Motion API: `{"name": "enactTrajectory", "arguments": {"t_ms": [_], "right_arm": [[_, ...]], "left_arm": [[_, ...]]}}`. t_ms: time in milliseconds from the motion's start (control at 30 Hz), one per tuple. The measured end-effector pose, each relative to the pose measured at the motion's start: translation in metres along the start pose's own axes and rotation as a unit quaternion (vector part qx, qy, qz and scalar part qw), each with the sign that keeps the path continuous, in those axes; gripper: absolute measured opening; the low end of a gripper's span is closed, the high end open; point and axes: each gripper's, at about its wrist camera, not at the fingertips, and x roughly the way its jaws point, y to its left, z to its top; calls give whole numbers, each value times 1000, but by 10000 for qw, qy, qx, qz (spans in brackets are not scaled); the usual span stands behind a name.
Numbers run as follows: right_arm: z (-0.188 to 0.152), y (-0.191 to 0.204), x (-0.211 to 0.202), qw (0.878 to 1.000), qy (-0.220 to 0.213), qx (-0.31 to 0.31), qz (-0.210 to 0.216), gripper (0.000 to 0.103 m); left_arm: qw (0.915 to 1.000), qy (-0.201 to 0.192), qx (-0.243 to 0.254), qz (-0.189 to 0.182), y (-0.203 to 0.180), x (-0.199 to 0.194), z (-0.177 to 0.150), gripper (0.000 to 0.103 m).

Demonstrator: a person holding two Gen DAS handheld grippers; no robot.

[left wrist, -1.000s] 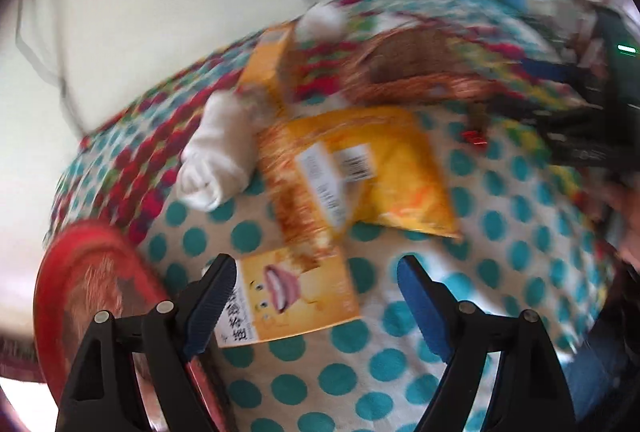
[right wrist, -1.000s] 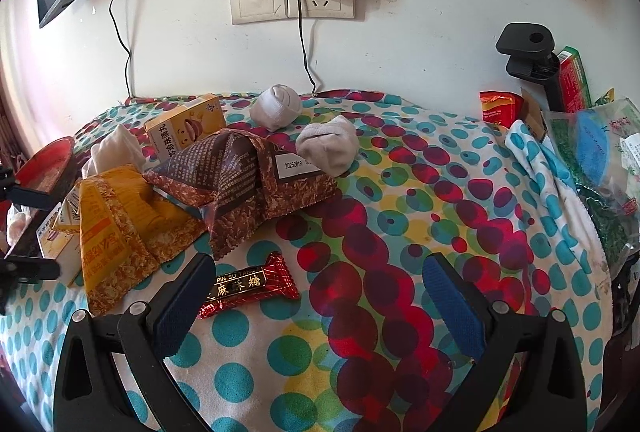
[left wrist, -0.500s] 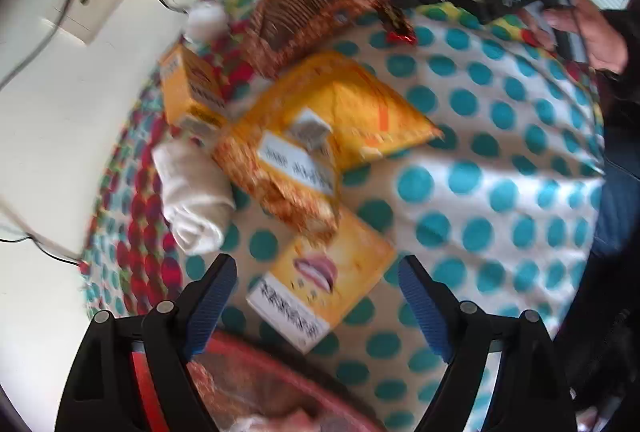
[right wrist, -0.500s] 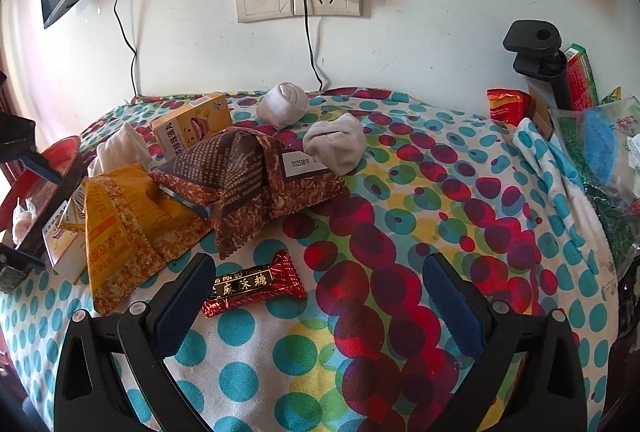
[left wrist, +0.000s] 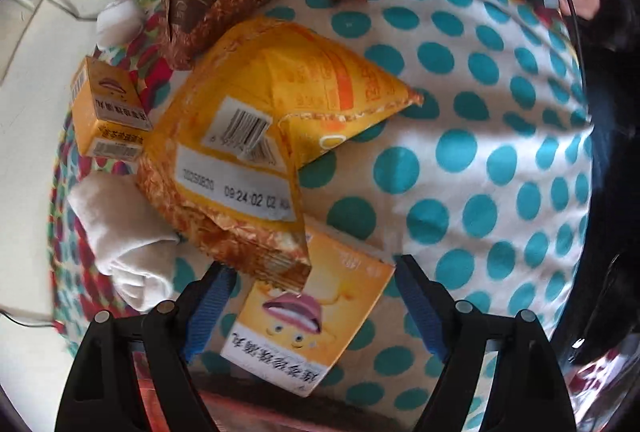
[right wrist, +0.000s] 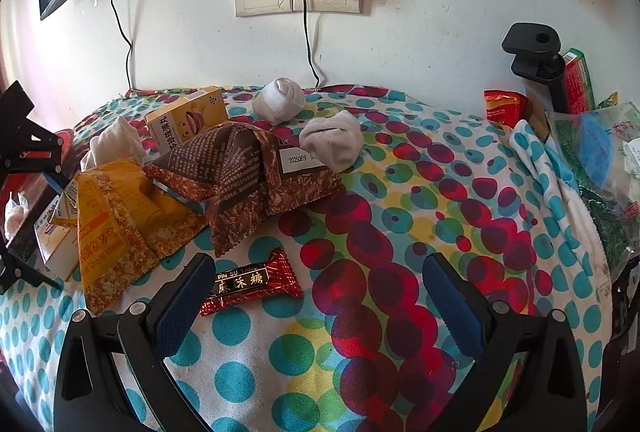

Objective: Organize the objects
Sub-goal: 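Reach the left gripper to the yellow medicine box and grasp it, then carry the yellow box into the red tray and release it with the left gripper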

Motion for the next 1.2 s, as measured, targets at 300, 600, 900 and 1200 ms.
{"name": "enactTrajectory", "arguments": {"t_ms": [300, 600, 900, 1200], "right_arm": [[0, 4, 0, 9999, -34, -101, -38, 103], [1, 11, 0, 9995, -36, -283, -121, 103], [0, 18, 1, 9986, -40, -482, -221, 103], [-3, 43, 1, 9926, -66, -1137, -412, 103]], "left_arm": [[9963, -213, -469, 685, -20, -25, -11, 56], [9516, -1057, -2395, 1608, -56, -101, -16, 55], [7722, -1803, -5376, 2866, -49, -112, -112, 56], [6849, -1277, -6456, 3126, -31, -96, -211, 56]]}}
